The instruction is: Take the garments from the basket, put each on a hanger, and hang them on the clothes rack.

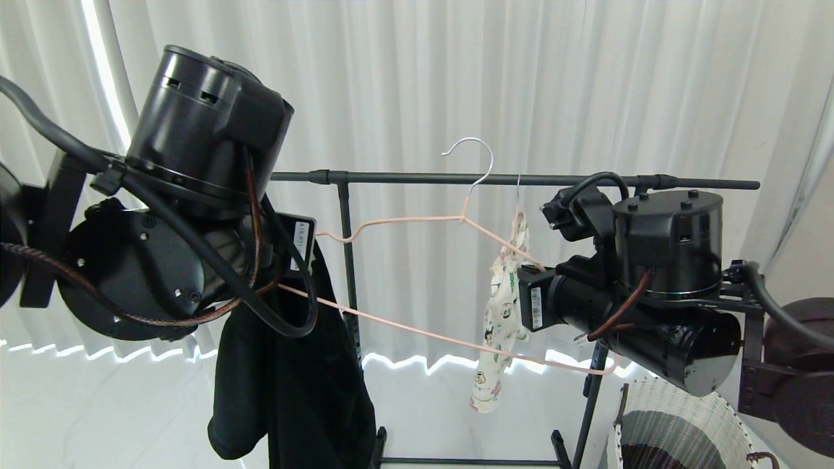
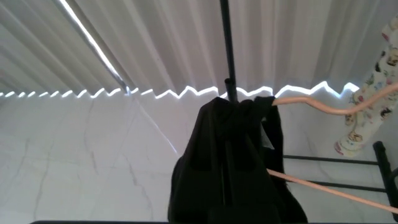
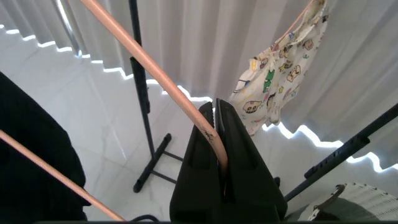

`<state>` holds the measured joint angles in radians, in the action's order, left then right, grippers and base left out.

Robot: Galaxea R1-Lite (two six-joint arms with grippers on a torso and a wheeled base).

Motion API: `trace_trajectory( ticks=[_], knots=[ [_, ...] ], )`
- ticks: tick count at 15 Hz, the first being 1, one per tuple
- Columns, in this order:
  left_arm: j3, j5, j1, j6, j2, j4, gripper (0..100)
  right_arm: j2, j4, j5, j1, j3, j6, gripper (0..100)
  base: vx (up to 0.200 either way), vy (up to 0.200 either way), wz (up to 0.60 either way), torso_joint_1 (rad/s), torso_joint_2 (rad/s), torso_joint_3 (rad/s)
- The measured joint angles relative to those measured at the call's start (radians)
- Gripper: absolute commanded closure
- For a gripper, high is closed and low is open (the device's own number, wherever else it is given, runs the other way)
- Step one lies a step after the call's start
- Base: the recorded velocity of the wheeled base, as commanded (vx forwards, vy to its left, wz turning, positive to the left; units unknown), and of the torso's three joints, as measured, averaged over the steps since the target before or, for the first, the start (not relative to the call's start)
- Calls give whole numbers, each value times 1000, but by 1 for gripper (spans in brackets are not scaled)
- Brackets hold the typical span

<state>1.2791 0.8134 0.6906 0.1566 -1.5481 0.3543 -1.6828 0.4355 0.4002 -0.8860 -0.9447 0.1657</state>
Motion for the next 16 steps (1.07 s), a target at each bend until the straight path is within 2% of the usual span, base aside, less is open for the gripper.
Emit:
trace_trajectory(
  ticks=[6, 16],
  knots=[
    [3, 0, 42, -2, -12, 0, 100, -2, -1, -5, -79, 1, 1, 100, 0, 0, 0, 0, 0, 0],
    [54, -31, 149, -2, -11, 0, 100, -7, 1, -30, -139, -2, 7, 100, 0, 0, 0, 0, 0, 0]
  ],
)
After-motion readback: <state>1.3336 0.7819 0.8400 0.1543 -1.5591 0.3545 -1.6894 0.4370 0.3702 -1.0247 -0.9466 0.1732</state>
